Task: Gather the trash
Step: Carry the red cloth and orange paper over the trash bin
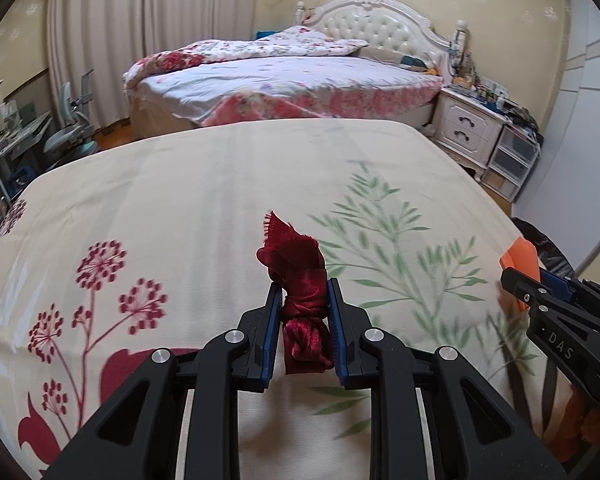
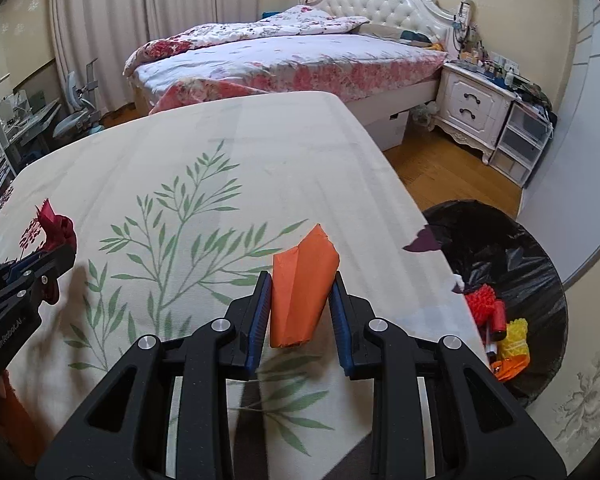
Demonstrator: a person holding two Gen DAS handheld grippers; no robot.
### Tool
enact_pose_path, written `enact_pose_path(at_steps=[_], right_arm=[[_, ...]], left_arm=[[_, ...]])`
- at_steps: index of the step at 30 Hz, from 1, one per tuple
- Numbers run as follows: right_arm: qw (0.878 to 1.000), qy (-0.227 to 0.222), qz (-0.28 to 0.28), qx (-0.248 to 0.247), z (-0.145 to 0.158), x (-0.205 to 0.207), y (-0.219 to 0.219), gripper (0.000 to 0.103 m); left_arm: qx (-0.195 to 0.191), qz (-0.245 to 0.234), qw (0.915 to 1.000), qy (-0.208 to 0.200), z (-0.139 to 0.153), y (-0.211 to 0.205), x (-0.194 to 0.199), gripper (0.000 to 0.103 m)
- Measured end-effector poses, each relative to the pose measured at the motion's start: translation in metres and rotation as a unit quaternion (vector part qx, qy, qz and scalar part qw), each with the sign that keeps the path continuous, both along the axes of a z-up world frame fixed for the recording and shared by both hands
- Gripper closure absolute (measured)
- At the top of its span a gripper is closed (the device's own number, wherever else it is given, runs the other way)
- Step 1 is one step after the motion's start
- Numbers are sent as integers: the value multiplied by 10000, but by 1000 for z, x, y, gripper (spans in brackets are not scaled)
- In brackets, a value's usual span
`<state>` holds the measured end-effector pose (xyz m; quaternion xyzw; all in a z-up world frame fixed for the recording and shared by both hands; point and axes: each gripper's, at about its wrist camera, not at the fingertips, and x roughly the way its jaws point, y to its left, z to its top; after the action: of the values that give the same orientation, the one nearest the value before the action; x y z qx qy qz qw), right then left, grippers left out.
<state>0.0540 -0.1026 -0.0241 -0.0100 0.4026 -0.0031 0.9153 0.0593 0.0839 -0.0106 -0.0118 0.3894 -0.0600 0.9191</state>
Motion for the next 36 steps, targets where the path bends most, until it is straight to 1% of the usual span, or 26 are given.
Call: enact_pose_path(at_steps=[10,20,28,36], right_arm=[[9975,-182,-682,-66,6,-13,-60,75],[9904,-273,-1351,-67,6,-23,-118,75],[9830,-334,-1803,-54,5,-26,-156,75],[9788,-423,-2005,-59,4,-18,-174,74]], left_arm=[[96,-719,9973,-114,5,-73,-1,80],[128,-1399,9898,-234,12,-142,4,80],[174,-1790,9833,-287,11,-184,14,80],[203,-2011,9787,-358,11,-216,28,80]])
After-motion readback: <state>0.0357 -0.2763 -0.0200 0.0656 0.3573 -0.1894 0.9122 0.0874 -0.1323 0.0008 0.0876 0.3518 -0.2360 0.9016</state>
